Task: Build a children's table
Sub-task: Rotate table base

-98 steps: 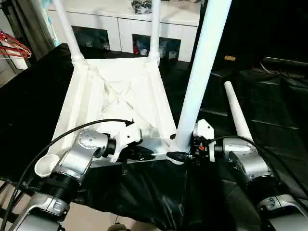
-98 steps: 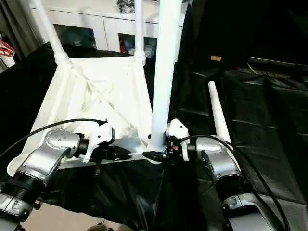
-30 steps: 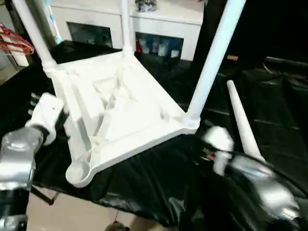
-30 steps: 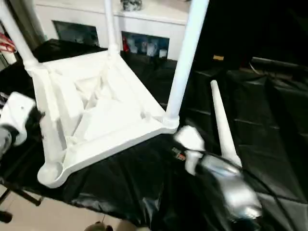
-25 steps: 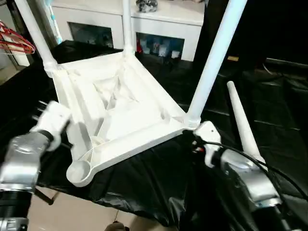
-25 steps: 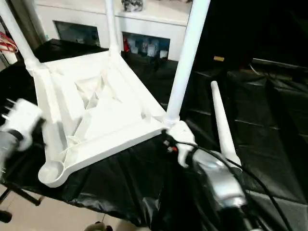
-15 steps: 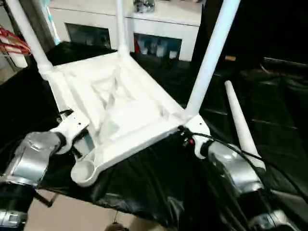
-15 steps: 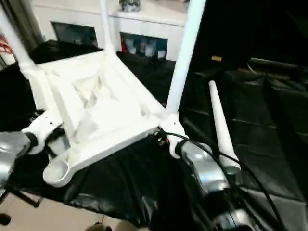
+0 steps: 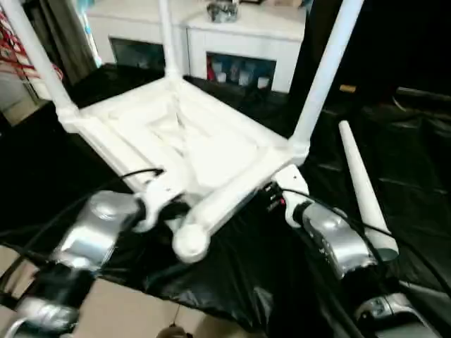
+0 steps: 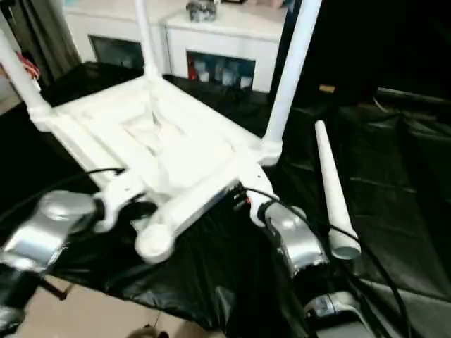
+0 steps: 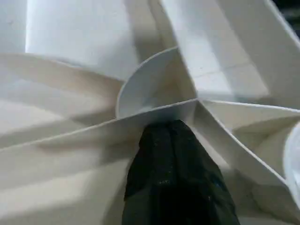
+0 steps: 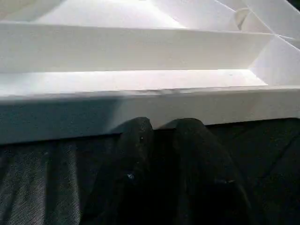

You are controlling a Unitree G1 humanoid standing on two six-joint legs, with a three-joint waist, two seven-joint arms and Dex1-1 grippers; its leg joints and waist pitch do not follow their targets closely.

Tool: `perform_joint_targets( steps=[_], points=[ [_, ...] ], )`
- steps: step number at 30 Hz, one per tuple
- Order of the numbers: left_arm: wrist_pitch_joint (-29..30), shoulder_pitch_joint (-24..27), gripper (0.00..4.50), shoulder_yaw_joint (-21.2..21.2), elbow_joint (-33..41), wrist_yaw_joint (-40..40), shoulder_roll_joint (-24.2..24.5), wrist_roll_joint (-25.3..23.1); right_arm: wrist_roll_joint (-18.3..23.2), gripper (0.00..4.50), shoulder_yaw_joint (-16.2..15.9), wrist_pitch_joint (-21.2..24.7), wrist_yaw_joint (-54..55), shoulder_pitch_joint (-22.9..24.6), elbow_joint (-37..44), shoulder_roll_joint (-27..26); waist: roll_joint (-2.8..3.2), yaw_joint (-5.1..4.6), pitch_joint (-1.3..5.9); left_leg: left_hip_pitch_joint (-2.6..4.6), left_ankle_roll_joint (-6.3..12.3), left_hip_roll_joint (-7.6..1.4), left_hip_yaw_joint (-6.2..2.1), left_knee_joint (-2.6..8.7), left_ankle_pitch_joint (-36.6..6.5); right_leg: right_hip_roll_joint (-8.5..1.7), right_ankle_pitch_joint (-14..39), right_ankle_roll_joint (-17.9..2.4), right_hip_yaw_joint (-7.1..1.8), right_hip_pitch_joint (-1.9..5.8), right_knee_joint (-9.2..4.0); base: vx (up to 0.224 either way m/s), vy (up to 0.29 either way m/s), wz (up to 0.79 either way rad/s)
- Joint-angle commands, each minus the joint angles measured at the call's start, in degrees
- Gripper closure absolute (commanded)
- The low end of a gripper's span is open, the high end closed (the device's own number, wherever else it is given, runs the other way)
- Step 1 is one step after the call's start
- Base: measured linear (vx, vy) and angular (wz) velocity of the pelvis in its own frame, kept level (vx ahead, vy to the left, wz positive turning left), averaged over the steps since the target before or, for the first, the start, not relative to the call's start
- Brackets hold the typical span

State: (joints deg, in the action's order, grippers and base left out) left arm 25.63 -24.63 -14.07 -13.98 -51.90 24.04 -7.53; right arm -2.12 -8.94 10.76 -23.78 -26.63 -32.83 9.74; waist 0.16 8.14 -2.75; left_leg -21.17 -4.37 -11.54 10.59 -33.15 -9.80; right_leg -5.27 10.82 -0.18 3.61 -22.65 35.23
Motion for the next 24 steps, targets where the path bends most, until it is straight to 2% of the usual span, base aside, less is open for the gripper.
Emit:
perform_joint_targets(
  steps=[1,2,3,4,6,7,8,9,11,12,14,16,17,18,19,20,23,24],
  points=[
    [-3.35,-0.77,4.5,-4.16,-2.09,-0.12,-4.19,0.89,0.54,3.71,-0.3,-1.42,0.06,-1.06,0.78,-0.65,0.37,-0.44,3.42,1.27,-1.92,-1.37,-0.68,4.28,-16.52,-3.02,14.75,-8.59,-2.58,1.67,-4.65,0.0,0.0,0.0],
    [-4.22,-1.72,4.5,-4.22,-3.65,0.73,-5.83,0.68,0.55,3.8,-0.11,-1.45,0.27,-0.81,1.03,-0.5,0.27,-0.49,3.44,0.87,-1.73,-1.26,-0.7,4.33,-15.52,-2.89,14.27,-8.3,-2.48,1.96,-4.7,0.0,0.0,0.0],
    [-4.53,-2.27,4.5,-4.34,-4.39,1.21,-6.73,0.75,0.42,3.94,0.14,-1.63,0.39,-0.76,0.91,-0.53,0.14,-0.35,3.57,1.09,-1.59,-1.31,-0.61,4.17,-14.91,-2.86,12.95,-8.47,-2.52,1.81,-4.6,0.0,0.0,0.0],
    [-5.23,-3.04,4.5,-4.72,-5.46,1.81,-8.05,0.79,0.49,4.09,0.51,-1.58,0.39,-0.54,1.11,-0.52,0.31,-0.35,3.63,0.7,-1.44,-1.3,-0.76,4.18,-13.79,-2.93,11.72,-8.75,-2.43,2.13,-4.32,0.0,0.0,0.0],
    [-5.54,-3.69,4.5,-5.2,-6.32,2.55,-9.36,1.02,0.38,4.11,0.85,-1.56,0.61,-0.2,1.46,-0.43,0.16,-0.32,3.84,0.74,-1.16,-1.32,-0.7,3.98,-12.83,-2.89,9.68,-9.15,-2.37,2.18,-4.2,0.0,0.0,0.0],
    [-6.01,-4.36,4.5,-5.68,-7.31,3.18,-10.64,1.06,0.4,4.16,1.19,-1.58,0.93,0.05,1.67,-0.33,0.37,-0.36,3.85,0.57,-1.05,-1.31,-0.75,3.97,-12.37,-2.89,8.87,-9.34,-2.36,2.29,-4.07,0.0,0.0,0.0],
    [-6.99,-5.3,4.5,-6.08,-9.28,4.66,-13.5,1.05,0.47,4.4,1.97,-1.09,1.7,0.8,3.03,0.31,0.56,-0.36,3.94,0.56,-0.94,-1.28,-0.71,3.83,-11.59,-2.83,7.26,-9.71,-2.33,2.35,-3.96,0.0,0.0,0.0],
    [-7.4,-5.58,4.5,-6.11,-10.01,5.17,-14.41,0.92,0.51,4.4,2.24,-0.92,1.99,1.04,3.51,0.55,0.43,-0.34,3.91,0.74,-0.6,-1.18,-0.47,3.62,-11.18,-2.58,5.74,-9.87,-2.34,2.25,-4.13,0.0,0.0,0.0],
    [-9.3,-6.4,4.5,-5.89,-12.59,6.55,-16.79,0.22,0.73,4.4,3.3,-0.27,2.71,1.82,5.38,1.41,0.29,-0.3,4.08,0.39,-0.06,-1.17,-0.63,3.6,-10.16,-2.71,4.0,-10.34,-2.21,2.71,-3.8,0.0,0.0,0.0],
    [-9.97,-6.61,4.5,-5.74,-13.27,7.14,-17.34,-0.01,0.8,4.4,3.73,0.0,2.94,2.09,6.22,1.79,0.79,-0.32,4.14,0.45,0.14,-1.16,-0.61,3.45,-9.89,-2.64,2.83,-10.28,-2.25,2.66,-3.8,0.0,0.0,0.0],
    [-12.13,-6.75,4.5,-4.31,-13.49,8.45,-18.87,1.05,0.86,4.4,5.16,1.08,3.69,3.02,9.36,3.21,0.61,-0.4,4.25,0.25,0.75,-1.06,-0.69,3.28,-8.81,-2.56,0.5,-10.49,-2.19,3.0,-3.56,0.0,0.0,0.0],
    [-11.96,-6.33,4.5,-3.06,-11.83,8.46,-19.6,2.81,0.4,4.4,6.46,1.98,4.87,3.56,11.56,4.32,0.88,-0.33,4.49,0.13,1.84,-1.14,-0.66,2.94,-7.0,-2.59,-2.14,-11.35,-2.15,2.96,-3.26,0.0,0.0,0.0],
    [-11.96,-6.12,4.5,-3.04,-11.11,8.12,-19.45,3.09,0.27,4.4,6.92,2.43,5.24,3.7,12.29,4.73,0.8,-0.37,4.48,0.07,2.14,-1.18,-0.64,2.9,-6.62,-2.52,-2.77,-11.57,-2.12,2.92,-3.25,0.0,0.0,0.0],
    [-12.12,-6.02,4.5,-3.07,-10.75,7.93,-19.31,3.18,0.23,4.4,7.22,2.76,5.44,3.78,12.76,4.98,0.72,-0.42,4.4,-0.07,2.68,-1.13,-0.57,2.8,-6.56,-2.51,-2.9,-11.91,-2.07,2.9,-3.2,0.0,0.0,0.0],
    [-12.54,-5.86,4.5,-2.9,-10.15,8.12,-19.01,3.14,0.27,4.4,7.86,3.68,5.84,3.88,13.64,5.42,1.06,-0.47,4.33,-0.02,2.82,-1.11,-0.58,2.83,-7.03,-2.48,-1.95,-11.89,-2.03,2.8,-3.32,0.0,0.0,0.0],
    [-13.16,-5.8,4.5,-2.45,-9.85,8.36,-18.84,3.13,0.28,4.4,8.56,4.85,6.44,3.98,14.61,5.9,1.14,-0.58,4.2,0.0,2.75,-1.18,-0.58,2.94,-8.2,-2.52,0.27,-11.66,-2.02,2.84,-3.59,0.0,0.0,0.0],
    [-14.06,-5.45,4.5,-1.54,-8.51,8.41,-17.66,2.88,0.15,4.4,10.18,7.94,8.17,4.21,16.62,6.83,1.41,-0.8,3.97,0.31,1.65,-1.25,-0.56,3.18,-10.78,-2.43,5.24,-10.75,-2.08,2.64,-4.14,0.0,0.0,0.0],
    [-13.64,-5.03,4.5,-1.03,-7.25,7.84,-16.8,3.22,0.43,4.4,10.86,9.63,8.37,4.32,17.64,7.11,1.88,-0.83,3.96,0.32,1.23,-1.21,-0.61,3.22,-11.44,-2.44,6.66,-10.34,-2.07,2.58,-4.2,0.0,0.0,0.0]
  ],
)
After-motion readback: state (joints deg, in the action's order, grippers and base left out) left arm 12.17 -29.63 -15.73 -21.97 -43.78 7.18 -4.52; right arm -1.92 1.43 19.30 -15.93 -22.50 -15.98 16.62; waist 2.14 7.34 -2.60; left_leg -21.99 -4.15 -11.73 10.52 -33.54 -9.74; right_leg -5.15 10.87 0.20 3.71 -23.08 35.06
